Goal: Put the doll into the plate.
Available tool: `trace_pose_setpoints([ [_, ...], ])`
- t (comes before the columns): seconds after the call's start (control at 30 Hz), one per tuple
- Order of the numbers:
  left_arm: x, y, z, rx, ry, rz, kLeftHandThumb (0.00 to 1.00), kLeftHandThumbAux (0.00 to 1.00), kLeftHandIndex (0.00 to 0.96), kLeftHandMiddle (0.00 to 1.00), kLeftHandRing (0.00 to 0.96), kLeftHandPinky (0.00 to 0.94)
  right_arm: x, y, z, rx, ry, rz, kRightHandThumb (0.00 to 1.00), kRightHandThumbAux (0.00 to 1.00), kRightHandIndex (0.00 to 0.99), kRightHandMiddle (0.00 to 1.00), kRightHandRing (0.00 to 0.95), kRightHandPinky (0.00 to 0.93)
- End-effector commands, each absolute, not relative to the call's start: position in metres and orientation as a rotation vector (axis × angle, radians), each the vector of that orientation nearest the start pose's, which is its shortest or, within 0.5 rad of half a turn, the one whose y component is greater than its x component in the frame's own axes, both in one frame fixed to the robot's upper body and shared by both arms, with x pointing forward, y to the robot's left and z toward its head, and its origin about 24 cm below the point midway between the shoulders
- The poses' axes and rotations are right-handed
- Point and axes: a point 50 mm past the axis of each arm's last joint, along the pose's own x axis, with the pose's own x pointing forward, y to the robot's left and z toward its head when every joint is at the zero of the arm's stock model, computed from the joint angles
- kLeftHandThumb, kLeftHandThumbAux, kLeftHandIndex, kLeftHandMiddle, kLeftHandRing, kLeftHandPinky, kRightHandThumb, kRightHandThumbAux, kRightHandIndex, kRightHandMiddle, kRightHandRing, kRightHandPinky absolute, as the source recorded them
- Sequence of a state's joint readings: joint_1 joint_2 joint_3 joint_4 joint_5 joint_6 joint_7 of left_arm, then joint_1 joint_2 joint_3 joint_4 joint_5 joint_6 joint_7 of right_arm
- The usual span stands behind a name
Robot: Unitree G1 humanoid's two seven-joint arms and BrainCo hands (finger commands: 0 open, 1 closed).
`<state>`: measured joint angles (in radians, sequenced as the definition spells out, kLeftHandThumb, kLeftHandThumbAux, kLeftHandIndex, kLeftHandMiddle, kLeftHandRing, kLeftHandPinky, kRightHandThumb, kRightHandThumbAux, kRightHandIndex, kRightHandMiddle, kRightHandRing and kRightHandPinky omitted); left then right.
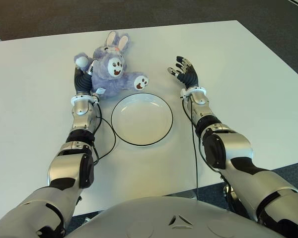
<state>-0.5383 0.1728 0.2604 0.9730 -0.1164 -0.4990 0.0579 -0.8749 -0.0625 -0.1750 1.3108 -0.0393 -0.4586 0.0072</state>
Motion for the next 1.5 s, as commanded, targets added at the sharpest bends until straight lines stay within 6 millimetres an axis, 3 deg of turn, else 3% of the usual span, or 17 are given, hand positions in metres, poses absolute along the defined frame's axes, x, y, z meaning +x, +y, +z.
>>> trace_pose_setpoints([
  [0.03, 0.304, 0.22, -0.013, -0.078, 0.097, 0.313, 0.0, 0.537, 0.0, 0.071, 0.063, 0.053, 0.37, -0.129, 0.041, -0.052, 0.083, 0.073, 0.324, 0.831, 0.155, 0.103, 0.078, 0.106],
  [0.23, 0.306, 0.22, -0.011, -0.085, 0.088, 0.322, 0.016, 0.568, 0.0, 0.086, 0.083, 0.08, 0.37, -0.13, 0.041, -0.057, 0.084, 0.07, 0.346, 0.831, 0.158, 0.109, 0.082, 0.113],
  [0.7, 0.314, 0.222, -0.004, -0.102, 0.073, 0.347, 0.158, 0.608, 0.004, 0.111, 0.128, 0.17, 0.371, -0.129, 0.042, -0.064, 0.08, 0.069, 0.345, 0.836, 0.163, 0.117, 0.09, 0.118],
  [1.17, 0.323, 0.221, 0.004, -0.168, 0.048, 0.396, 0.409, 0.608, 0.108, 0.224, 0.258, 0.322, 0.372, -0.129, 0.043, -0.062, 0.081, 0.069, 0.344, 0.837, 0.155, 0.11, 0.085, 0.111],
  [1.5, 0.327, 0.222, 0.009, -0.195, 0.037, 0.444, 0.546, 0.591, 0.226, 0.293, 0.32, 0.355, 0.372, -0.129, 0.044, -0.063, 0.08, 0.071, 0.354, 0.836, 0.156, 0.116, 0.092, 0.126],
])
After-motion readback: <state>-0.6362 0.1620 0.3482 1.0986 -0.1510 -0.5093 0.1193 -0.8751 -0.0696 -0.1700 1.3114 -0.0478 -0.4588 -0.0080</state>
